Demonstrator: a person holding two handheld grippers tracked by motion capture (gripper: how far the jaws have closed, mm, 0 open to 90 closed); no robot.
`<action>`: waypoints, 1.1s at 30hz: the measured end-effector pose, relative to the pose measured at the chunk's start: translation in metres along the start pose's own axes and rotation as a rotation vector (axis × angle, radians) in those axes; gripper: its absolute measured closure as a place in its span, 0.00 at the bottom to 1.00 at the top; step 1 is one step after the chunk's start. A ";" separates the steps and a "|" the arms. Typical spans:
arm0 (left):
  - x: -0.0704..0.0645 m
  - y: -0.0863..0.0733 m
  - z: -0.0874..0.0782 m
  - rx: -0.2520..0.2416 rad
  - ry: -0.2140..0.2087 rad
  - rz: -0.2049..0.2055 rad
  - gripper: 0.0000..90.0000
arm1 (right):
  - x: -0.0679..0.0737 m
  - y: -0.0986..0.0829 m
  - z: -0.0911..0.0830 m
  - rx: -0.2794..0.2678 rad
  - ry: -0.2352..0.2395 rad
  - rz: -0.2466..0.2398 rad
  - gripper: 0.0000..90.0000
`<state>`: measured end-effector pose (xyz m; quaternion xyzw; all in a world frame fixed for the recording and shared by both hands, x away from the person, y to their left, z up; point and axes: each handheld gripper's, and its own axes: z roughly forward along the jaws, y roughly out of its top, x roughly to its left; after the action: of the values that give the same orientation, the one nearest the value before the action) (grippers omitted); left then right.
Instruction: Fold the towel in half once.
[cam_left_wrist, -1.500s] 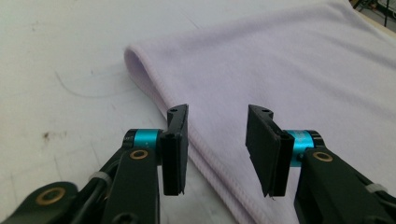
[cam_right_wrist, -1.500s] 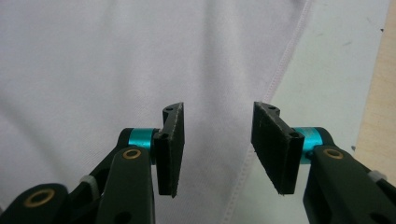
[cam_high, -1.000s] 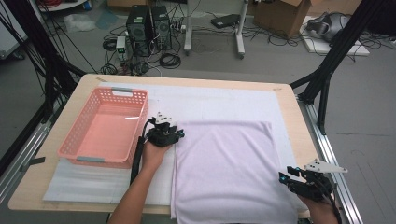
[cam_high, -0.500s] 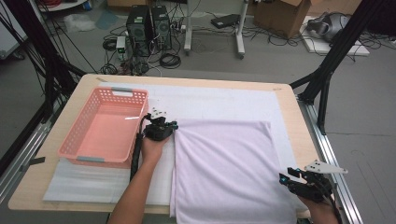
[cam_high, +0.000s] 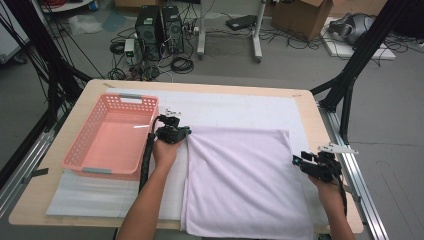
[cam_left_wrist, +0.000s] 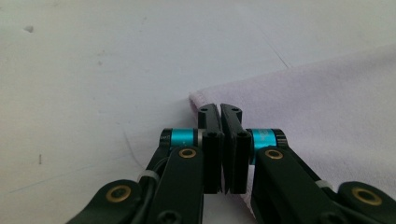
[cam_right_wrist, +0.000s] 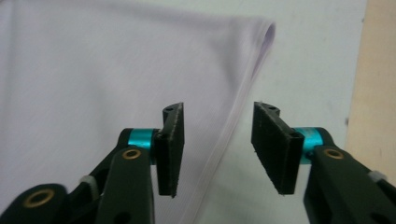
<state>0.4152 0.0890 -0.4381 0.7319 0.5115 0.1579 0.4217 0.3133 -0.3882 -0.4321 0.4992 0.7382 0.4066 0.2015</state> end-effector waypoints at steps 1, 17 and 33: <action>0.000 0.000 0.001 0.001 0.000 0.001 0.96 | -0.004 0.006 0.010 0.013 -0.023 -0.003 0.61; -0.013 -0.004 0.019 -0.010 0.038 0.081 0.95 | -0.017 0.046 0.087 0.089 0.014 -0.019 0.92; -0.004 0.004 0.008 -0.197 0.000 0.003 0.63 | -0.018 0.065 0.072 -0.091 -0.179 0.028 0.66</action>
<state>0.4211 0.0815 -0.4386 0.6875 0.4924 0.2080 0.4916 0.4092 -0.3646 -0.4242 0.5341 0.6911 0.3962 0.2831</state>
